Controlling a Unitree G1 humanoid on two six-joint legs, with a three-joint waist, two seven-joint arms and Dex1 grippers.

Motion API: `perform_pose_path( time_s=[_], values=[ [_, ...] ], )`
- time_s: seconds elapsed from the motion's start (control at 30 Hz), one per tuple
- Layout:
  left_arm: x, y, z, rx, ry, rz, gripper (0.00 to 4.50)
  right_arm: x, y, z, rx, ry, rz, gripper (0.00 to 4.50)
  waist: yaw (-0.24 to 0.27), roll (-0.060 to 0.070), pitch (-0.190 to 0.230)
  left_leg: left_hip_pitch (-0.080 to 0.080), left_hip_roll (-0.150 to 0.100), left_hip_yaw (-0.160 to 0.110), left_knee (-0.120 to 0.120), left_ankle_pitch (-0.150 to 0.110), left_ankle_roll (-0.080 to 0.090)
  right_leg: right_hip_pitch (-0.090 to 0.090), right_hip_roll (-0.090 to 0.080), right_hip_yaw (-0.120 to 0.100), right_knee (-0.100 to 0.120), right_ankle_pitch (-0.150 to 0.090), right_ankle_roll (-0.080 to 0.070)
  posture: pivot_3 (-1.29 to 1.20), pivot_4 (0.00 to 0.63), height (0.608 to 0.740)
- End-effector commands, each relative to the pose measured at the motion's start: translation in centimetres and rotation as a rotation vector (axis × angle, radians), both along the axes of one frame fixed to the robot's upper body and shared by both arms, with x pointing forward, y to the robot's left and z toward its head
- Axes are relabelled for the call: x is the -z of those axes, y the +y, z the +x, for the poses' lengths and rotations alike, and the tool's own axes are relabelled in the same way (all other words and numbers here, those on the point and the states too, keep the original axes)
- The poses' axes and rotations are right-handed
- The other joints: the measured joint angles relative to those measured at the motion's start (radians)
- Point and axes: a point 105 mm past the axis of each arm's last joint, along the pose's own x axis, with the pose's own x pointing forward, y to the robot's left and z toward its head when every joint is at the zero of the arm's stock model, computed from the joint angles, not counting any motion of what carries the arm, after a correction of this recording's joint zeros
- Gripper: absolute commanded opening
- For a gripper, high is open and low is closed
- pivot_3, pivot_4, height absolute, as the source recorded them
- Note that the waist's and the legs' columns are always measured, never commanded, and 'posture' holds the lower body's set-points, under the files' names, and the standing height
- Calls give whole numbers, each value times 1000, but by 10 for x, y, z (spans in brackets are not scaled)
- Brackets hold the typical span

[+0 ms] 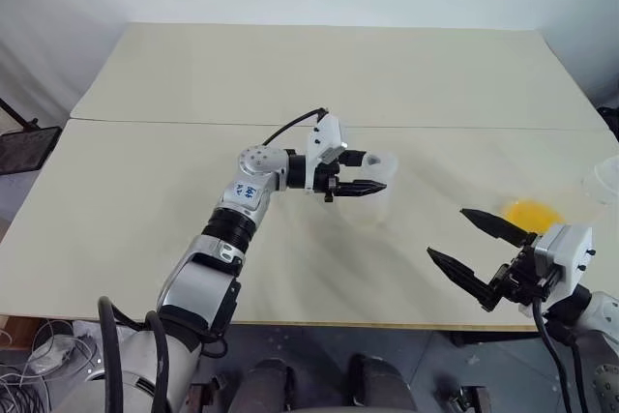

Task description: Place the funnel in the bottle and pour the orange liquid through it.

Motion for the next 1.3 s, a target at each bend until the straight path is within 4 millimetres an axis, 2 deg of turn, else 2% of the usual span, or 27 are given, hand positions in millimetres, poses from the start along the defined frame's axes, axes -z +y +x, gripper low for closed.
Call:
perform_pose_path(
  time_s=[0.03,0.1,0.13,0.27,0.3,0.4,0.6,0.87,1.1,1.3],
  values=[
    [11,5,1,-16,17,53,2309,-8,5,-1,-22,-30,-8,4500,0,0,0,0,0,0,0,0,0,0,0,0,0,0,0,0,150,740],
    [11,5,1,-13,21,53,2309,-8,5,0,-26,-30,-8,4500,0,0,0,0,0,0,0,0,0,0,0,0,0,0,0,0,150,740],
    [11,5,1,-12,20,51,3028,-8,6,0,-30,-29,-8,4500,0,0,0,0,0,0,0,0,0,0,0,0,0,0,0,0,150,740],
    [10,6,1,-12,12,51,4300,-8,7,1,-43,-24,-2,4500,0,0,0,0,0,0,0,0,0,0,0,0,0,0,0,0,150,740],
    [9,7,0,-11,14,52,4439,-8,7,1,-45,-22,0,4500,0,0,0,-1,0,0,0,0,0,0,0,0,0,0,0,0,150,740],
    [7,9,1,-14,10,53,4439,-8,7,1,-53,-17,5,4500,3,0,0,-6,-1,-1,2,0,1,-6,0,-1,0,0,1,0,150,740],
    [-3,16,-5,13,-19,51,4439,-8,8,3,-75,-9,7,4500,2,0,0,-8,-2,0,2,1,1,-7,0,0,0,2,3,0,150,740],
    [-26,42,-7,5,-57,40,4439,-9,9,4,-102,-7,-5,4500,0,0,0,-7,-1,0,2,1,1,-7,0,0,1,2,3,0,150,740],
    [-38,83,-7,-105,-78,42,4439,-8,8,1,-148,10,-20,4500,-4,0,0,-7,-1,-1,2,1,1,-7,0,1,2,2,3,0,150,740],
    [-59,134,-10,-296,-95,-28,4439,-11,14,0,-273,12,-21,4500,-12,0,0,-7,-1,-2,2,1,1,-7,0,1,3,2,3,0,150,740]
  ],
)
